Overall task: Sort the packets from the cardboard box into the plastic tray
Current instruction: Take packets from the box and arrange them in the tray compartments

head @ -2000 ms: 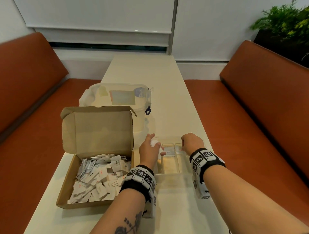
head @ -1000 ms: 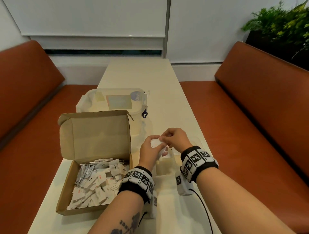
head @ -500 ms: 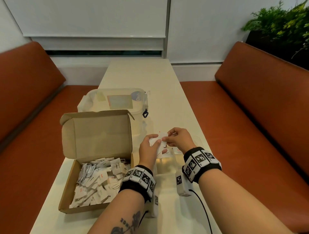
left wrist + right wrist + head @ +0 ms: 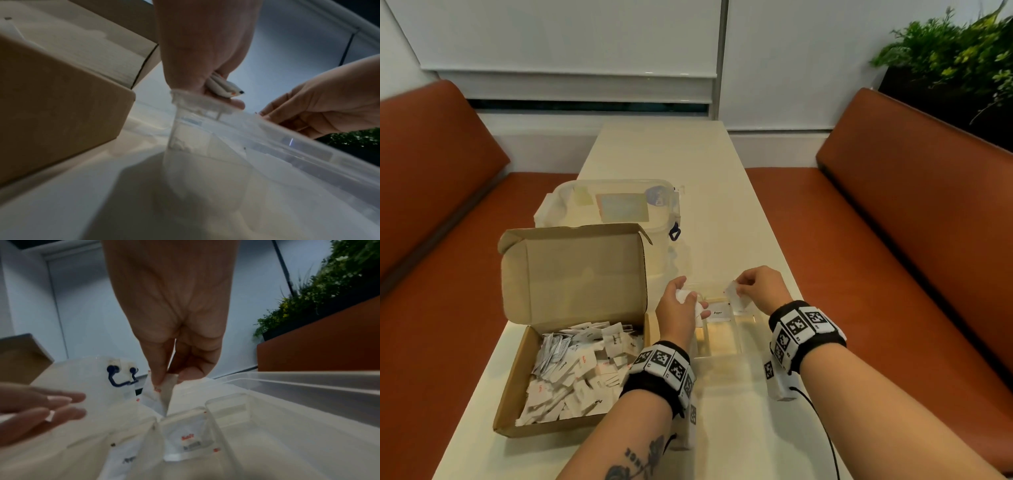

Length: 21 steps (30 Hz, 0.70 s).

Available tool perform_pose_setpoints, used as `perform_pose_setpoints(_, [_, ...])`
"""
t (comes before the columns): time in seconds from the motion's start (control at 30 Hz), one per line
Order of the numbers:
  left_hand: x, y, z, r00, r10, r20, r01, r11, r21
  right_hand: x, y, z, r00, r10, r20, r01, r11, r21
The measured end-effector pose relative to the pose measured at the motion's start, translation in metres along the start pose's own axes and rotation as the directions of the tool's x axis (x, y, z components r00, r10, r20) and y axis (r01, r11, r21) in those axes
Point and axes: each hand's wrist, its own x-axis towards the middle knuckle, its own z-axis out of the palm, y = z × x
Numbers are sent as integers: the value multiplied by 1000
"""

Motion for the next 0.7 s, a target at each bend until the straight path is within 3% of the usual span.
perform_pose_setpoints(0.27, [4, -1, -4, 999, -46, -4, 46, 985, 165, 5, 6, 0, 993, 51, 102, -13, 940, -342])
perform_pose_setpoints(0.6, [5, -2, -5, 999, -48, -4, 48, 979, 199, 14, 2, 6, 954, 170, 245, -49, 899, -436])
perform_pose_setpoints(0.7, [4, -1, -6, 999, -53, -1, 52, 979, 197, 13, 7, 12, 981, 77, 177, 6, 905, -425])
